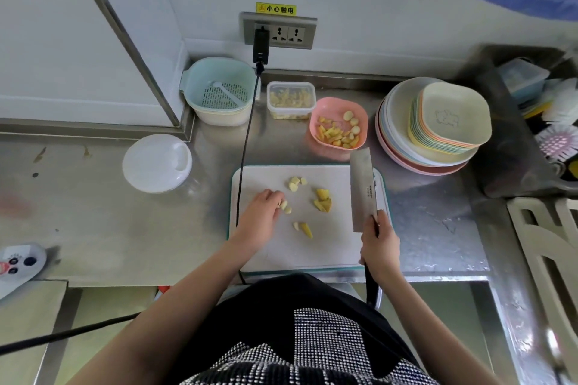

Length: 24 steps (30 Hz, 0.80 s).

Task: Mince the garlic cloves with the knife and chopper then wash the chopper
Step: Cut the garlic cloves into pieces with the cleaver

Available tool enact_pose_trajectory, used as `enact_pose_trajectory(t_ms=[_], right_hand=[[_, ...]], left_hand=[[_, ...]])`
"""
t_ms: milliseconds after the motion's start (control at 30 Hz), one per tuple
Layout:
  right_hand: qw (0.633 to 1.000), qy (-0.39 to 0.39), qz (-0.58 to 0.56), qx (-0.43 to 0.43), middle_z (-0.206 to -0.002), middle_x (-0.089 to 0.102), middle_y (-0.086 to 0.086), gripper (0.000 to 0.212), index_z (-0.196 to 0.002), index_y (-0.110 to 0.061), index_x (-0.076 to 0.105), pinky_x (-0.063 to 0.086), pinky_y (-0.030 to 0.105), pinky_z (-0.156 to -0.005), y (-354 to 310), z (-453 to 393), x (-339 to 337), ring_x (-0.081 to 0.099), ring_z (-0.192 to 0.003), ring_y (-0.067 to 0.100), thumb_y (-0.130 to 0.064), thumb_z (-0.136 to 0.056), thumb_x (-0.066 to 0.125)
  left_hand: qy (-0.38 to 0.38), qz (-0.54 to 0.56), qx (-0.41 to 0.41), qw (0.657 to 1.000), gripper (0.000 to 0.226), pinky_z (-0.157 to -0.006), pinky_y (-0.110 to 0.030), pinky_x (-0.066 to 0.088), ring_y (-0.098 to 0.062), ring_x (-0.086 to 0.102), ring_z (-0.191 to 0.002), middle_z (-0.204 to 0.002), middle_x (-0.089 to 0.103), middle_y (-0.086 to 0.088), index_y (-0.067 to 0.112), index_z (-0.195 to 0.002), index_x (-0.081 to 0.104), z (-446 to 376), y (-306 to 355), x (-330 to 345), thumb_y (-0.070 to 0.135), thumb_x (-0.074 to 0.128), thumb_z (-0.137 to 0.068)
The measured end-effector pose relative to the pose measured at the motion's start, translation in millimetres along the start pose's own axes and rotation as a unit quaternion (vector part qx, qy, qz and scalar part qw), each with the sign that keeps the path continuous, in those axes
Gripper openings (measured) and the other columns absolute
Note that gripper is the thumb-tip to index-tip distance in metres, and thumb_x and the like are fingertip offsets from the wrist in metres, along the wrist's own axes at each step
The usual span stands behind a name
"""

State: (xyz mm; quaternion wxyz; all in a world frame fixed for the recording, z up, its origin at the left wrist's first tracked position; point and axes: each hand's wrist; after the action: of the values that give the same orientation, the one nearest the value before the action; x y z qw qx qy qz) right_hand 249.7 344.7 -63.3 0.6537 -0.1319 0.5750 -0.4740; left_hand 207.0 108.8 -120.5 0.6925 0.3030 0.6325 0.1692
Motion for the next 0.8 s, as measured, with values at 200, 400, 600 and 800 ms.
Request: enact_pose_trajectory(t_ms=[200, 400, 600, 800], right_hand=[[1.0, -0.008, -0.017, 0.014, -0.066, 0.042, 0.012, 0.029, -0.074, -0.016, 0.032, 0.038, 0.032, -0.037, 7.1, 2.2, -0.8, 0.036, -0.05, 0.022, -0.026, -0.1, 0.04], [1.0, -0.018, -0.015, 0.006, -0.065, 0.046, 0.012, 0.028, -0.075, -0.014, 0.034, 0.041, 0.026, -0.036, 3.7, -2.3, 2.4, 0.042, -0.046, 0.024, -0.026, -0.1, 0.039], [0.999, -0.032, 0.002, -0.01, -0.063, 0.047, 0.008, 0.025, -0.081, -0.012, 0.037, 0.04, 0.023, -0.034, -5.8, -4.5, 2.6, 0.044, -0.046, 0.025, -0.028, -0.1, 0.038], [0.999, -0.035, -0.039, 0.004, -0.064, 0.04, 0.009, 0.026, -0.078, -0.011, 0.034, 0.041, 0.027, -0.038, -3.2, -3.7, 0.0, 0.034, -0.048, 0.022, -0.024, -0.1, 0.038]], left_hand=[[0.061, 0.069, -0.034, 0.995, 0.029, -0.07, -0.038, 0.052, -0.029, 0.063, -0.079, -0.11, 0.053, -0.016, 0.001, -0.112, 0.056, -18.2, 15.2, -3.5, 0.001, 0.066, -0.084], [0.147, 0.018, -0.103, 0.984, 0.028, -0.078, -0.027, 0.04, -0.038, 0.058, -0.09, -0.11, 0.048, -0.023, -0.007, -0.108, 0.054, 8.1, -15.8, -13.1, -0.012, 0.055, -0.081], [0.139, -0.048, -0.063, 0.987, 0.036, -0.073, -0.043, 0.05, -0.042, 0.052, -0.092, -0.106, 0.048, -0.025, 0.001, -0.106, 0.049, 8.2, -28.9, -24.6, -0.014, 0.058, -0.074], [0.123, -0.167, -0.08, 0.975, 0.038, -0.072, -0.05, 0.05, -0.041, 0.049, -0.088, -0.1, 0.049, -0.024, -0.003, -0.095, 0.055, 5.9, -39.0, -41.4, -0.015, 0.061, -0.06]])
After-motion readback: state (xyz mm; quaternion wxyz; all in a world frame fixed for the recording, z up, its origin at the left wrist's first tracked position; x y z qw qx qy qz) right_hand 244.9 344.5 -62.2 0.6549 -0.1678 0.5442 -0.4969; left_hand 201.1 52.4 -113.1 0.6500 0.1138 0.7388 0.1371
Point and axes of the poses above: each hand's wrist, its own z-axis away from the middle knuckle, its own x-axis out of the palm, y = z × x
